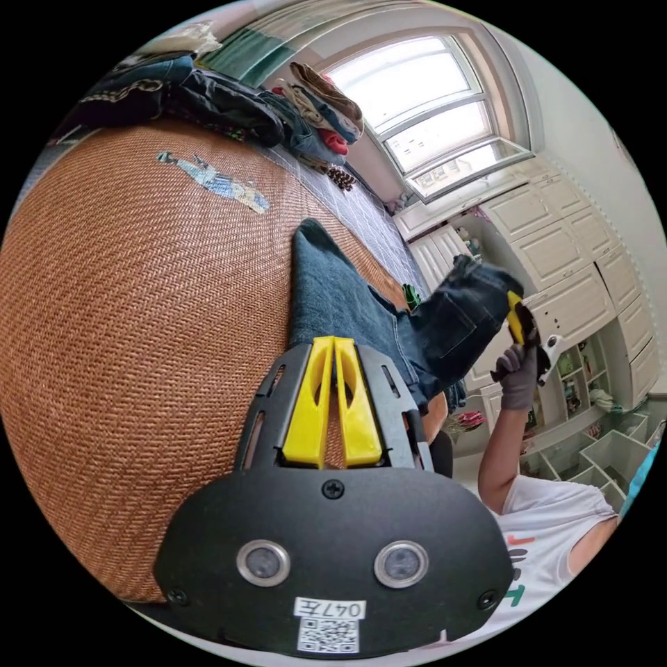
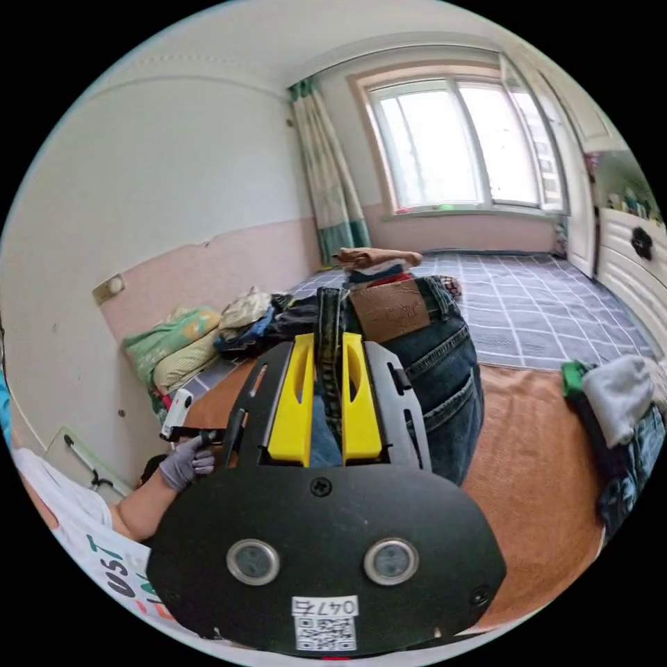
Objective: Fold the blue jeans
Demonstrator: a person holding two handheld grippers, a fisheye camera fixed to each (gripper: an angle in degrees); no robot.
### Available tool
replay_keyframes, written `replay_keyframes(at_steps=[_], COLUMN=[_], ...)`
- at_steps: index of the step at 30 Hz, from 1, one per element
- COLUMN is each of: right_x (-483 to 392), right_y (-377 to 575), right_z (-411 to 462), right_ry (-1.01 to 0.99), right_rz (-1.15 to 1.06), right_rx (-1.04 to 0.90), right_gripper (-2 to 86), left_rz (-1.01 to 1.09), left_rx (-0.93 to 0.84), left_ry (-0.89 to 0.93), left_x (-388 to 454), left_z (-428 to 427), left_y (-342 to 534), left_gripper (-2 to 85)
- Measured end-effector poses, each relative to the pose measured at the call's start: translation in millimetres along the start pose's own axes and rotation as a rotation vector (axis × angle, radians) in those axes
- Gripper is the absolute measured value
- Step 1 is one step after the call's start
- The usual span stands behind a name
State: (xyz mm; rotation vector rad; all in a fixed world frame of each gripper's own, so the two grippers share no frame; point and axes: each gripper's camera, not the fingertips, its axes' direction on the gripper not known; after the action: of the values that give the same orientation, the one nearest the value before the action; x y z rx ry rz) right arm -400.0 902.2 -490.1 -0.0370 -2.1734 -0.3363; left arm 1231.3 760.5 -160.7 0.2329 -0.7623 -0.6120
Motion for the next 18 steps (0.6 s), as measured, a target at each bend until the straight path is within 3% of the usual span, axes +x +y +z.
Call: replay_keyframes(at_steps=[3,5,7,8,10,13,18], right_x=[-101,-154,-168,-163,-152,-142,-115], right_y=[15,63,111,135,141,137,146], right_z=[116,230,309,324,310,305,255], right_ry=[-0.115,-0.116,-0.161,-0.214,-0.251,-0.333,-0.380], right_rz=[-0.116,-0.162,-0.147,-0.085,-0.055,-0.096,-0.201], right_rx=[-0.098,-0.290,-0.492,-0.476,-0.377,-0.390,-0.382], right_gripper=[2.2,2.3,2.4,2.5,3.0,3.8,5.7], left_rz=[-0.063,-0.106,-0.136,-0.157,-0.180,-0.201,-0.216], left_rx=[0.088,0.176,0.249,0.283,0.319,0.313,0.177], left_ry=[0.011,-0.010,-0.026,-0.028,-0.010,0.072,0.182], left_x=[-19,-30,-39,-45,-54,-70,-86], left_z=[-9,-24,-38,-45,-53,-50,-4], left_y=[11,19,27,32,38,35,14], left_gripper=[-0.5,0.1,1.3,2.4,4.2,7.4,15.5])
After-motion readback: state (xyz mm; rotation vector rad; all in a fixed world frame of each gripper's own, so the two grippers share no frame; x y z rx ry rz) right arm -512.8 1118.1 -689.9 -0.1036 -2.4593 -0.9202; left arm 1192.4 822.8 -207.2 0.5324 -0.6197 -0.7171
